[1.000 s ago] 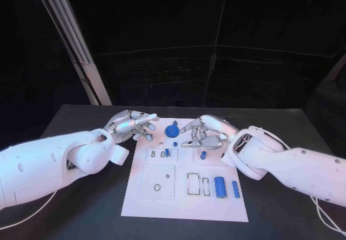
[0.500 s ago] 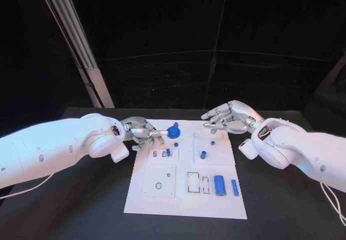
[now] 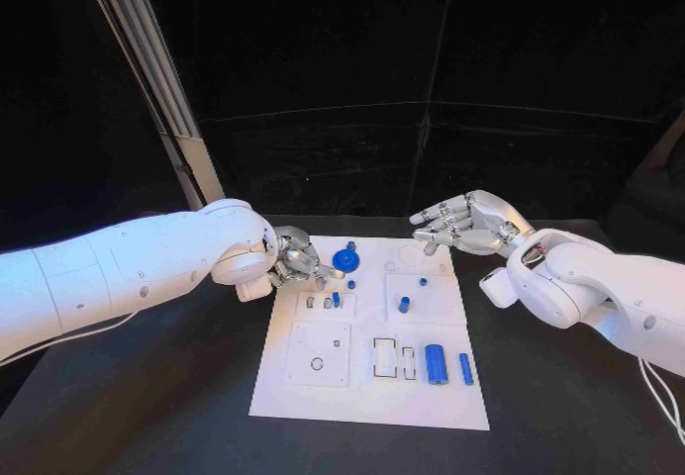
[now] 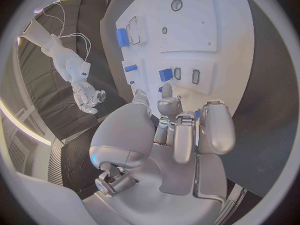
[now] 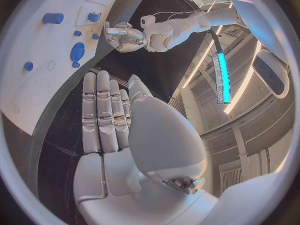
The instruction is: Assemble the parts on the task board
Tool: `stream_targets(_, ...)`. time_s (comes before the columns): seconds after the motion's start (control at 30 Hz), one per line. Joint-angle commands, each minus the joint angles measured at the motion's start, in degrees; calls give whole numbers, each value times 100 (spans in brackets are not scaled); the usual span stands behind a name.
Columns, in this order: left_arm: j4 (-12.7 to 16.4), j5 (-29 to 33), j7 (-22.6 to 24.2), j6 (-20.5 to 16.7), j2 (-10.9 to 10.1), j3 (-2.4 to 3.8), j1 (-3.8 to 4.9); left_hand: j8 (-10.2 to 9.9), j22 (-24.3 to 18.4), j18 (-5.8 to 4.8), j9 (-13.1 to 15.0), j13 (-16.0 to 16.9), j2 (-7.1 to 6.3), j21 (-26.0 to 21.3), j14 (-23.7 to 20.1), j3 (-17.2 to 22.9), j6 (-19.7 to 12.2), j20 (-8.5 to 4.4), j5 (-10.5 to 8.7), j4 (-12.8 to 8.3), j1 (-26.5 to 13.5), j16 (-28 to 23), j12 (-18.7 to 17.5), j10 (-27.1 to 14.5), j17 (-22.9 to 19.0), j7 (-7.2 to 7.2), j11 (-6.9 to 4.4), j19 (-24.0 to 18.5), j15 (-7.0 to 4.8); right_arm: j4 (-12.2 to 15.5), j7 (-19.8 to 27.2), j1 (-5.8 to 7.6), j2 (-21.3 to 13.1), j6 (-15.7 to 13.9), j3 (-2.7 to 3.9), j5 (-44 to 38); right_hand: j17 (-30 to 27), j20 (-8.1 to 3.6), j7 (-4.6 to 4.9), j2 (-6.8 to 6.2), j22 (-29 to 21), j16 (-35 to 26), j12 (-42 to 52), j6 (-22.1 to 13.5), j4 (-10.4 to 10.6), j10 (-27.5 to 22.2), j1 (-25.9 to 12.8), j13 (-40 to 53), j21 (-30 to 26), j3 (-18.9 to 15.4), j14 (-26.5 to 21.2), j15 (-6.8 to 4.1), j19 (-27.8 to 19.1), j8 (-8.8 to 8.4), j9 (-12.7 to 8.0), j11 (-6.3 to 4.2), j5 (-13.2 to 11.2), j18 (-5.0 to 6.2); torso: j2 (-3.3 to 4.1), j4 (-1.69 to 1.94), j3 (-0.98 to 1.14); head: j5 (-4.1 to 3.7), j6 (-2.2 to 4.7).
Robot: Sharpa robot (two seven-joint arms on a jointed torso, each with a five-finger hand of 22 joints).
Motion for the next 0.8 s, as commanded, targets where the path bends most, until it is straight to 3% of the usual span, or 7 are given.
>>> stream_targets(0.03, -126, -319, -309, 346, 132, -25, 15, 87, 24, -90, 73, 29, 53, 29, 596, -42, -66, 5, -7, -15, 28, 17, 33, 12, 1506, 1, 3, 25, -39, -5, 37, 12, 11, -8, 4, 134, -18, 24, 50, -54, -21, -58, -27, -25, -3, -8, -38, -28, -48, -51, 35, 20, 20, -26, -8, 40, 53, 17, 7, -7, 2, 8, -18)
stream_targets(0.27, -386, -449, -365, 540, 428, -108, 20, 217, 62, -94, 187, 56, 82, 52, 596, -67, -173, 8, -3, -41, 128, 17, 65, -3, 1506, 3, 8, 20, -36, -10, -33, 13, 19, 12, 4, 135, -56, 39, 68, -67, -71, -164, -28, -89, -24, -25, -38, -101, -127, -64, 67, 33, 40, -29, -14, 57, 201, 19, 14, -2, 0, 11, -42)
stream_targets(0.57, -613, -483, -502, 697, 664, -141, 19, 310, 118, -101, 268, 95, 131, 83, 596, -55, -237, 12, 2, -62, 215, 17, 103, 3, 1506, 3, 8, 28, -33, -16, -66, 13, 39, 32, 4, 135, -83, 46, 79, -77, -101, -241, -30, -121, -50, -48, -19, -149, -178, -60, 68, 43, 45, -28, -15, 68, 291, 18, 18, 2, -5, 28, -65)
stream_targets(0.8, -669, -486, -564, 698, 730, -150, 18, 344, 132, -103, 297, 108, 135, 92, 596, -49, -258, 13, 3, -74, 246, 17, 117, 7, 1506, 3, 8, 31, -33, -26, -83, 13, 57, 55, 5, 135, -96, 53, 88, -76, -117, -278, -32, -137, -45, -67, -36, -173, -204, -63, 67, 53, 43, -28, -15, 79, 325, 15, 18, 8, -9, 15, -92)
